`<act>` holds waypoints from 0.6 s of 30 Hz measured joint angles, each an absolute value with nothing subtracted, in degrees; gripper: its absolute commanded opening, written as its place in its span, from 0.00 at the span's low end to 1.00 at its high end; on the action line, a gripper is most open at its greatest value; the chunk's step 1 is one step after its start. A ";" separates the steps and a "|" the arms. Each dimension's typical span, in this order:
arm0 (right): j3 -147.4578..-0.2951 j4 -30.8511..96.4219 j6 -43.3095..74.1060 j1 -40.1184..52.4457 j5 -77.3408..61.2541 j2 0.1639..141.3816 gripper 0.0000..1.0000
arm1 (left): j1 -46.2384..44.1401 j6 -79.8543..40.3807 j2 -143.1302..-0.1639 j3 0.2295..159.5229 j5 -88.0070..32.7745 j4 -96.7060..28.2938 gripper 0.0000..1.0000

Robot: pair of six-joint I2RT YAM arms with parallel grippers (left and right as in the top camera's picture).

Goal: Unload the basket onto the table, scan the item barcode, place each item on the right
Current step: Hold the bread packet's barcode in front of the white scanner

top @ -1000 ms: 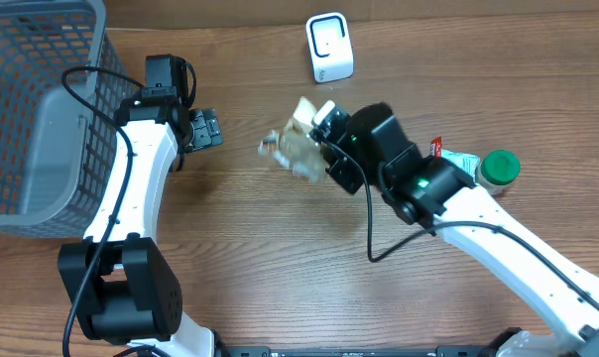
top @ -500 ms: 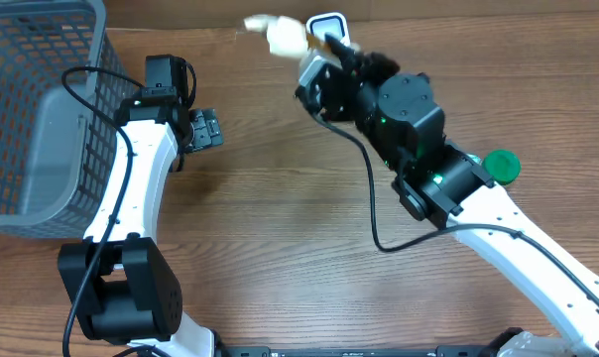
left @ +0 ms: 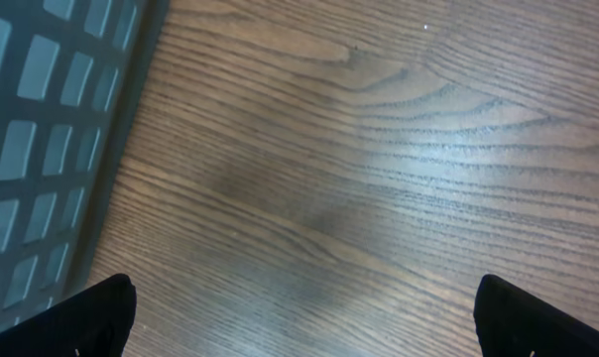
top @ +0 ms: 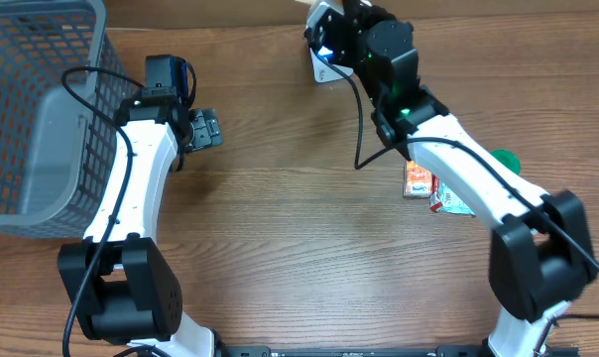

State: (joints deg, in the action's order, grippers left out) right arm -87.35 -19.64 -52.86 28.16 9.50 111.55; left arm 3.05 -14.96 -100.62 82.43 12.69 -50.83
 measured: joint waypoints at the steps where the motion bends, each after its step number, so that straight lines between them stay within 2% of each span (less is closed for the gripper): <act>1: -87.44 -21.02 -54.08 28.16 9.69 112.62 0.03 | 3.05 -14.96 -100.62 82.43 12.71 -50.81 1.00; 9: -87.59 -28.97 -60.55 28.16 12.19 121.32 0.04 | 3.05 -14.96 -100.62 82.43 12.71 -50.83 1.00; 18: -87.77 -32.12 -63.07 28.16 13.78 123.24 0.03 | 3.05 -14.96 -100.62 82.43 12.71 -50.83 1.00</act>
State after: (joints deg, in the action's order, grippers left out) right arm -87.77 -32.12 -63.07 28.16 13.78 123.24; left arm 3.05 -14.96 -100.62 82.43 12.71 -50.83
